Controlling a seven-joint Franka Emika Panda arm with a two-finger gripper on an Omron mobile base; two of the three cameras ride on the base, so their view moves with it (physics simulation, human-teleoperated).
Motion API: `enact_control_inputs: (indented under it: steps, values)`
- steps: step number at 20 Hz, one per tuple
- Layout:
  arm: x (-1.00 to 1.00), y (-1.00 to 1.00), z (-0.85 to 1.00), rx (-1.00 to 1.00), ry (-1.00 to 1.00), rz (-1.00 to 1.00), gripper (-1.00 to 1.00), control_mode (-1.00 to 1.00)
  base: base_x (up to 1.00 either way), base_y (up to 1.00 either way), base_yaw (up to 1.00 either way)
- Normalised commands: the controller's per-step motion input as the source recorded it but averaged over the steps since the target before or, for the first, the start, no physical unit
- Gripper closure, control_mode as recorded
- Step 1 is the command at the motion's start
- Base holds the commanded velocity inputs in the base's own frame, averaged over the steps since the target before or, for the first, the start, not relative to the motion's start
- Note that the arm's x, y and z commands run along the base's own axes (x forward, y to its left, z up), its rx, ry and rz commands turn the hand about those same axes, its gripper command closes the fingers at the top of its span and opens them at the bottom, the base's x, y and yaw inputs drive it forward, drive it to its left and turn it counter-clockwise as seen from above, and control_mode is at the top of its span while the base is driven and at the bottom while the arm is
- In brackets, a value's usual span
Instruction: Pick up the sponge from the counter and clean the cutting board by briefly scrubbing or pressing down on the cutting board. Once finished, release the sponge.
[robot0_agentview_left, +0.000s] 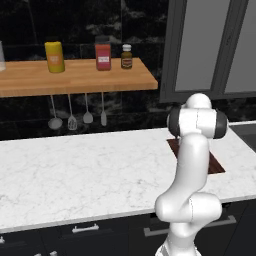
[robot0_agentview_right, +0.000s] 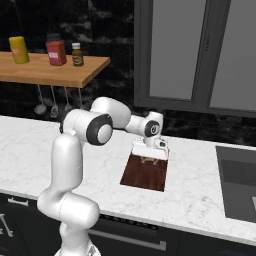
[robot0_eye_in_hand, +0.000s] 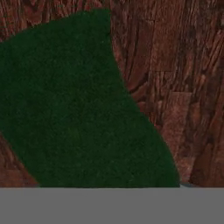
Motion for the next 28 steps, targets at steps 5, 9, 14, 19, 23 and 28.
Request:
enact_control_inputs:
  steps: [5,9,14,19,23,28]
  values:
    - [-0.97,-0.05,-0.44,0.0,0.08,0.0,1.0,-1.0,0.0,0.0,0.0]
    - [-1.0,0.0,-0.36,0.0,0.05,0.0,1.0,-1.0,0.0,0.0,0.0]
    - [-0.97,0.0,-0.21,0.0,0.0,0.0,1.0,-1.0,0.0,0.0,0.0]
    - [-0.87,0.04,-0.12,0.0,0.0,0.0,1.0,-1.0,0.0,0.0,0.0]
    - [-0.47,0.15,-0.02,0.0,0.0,0.0,1.0,-1.0,0.0,0.0,0.0]
    - [-0.07,0.14,0.41,0.05,-0.09,0.0,1.0,-1.0,0.0,0.0,0.0]
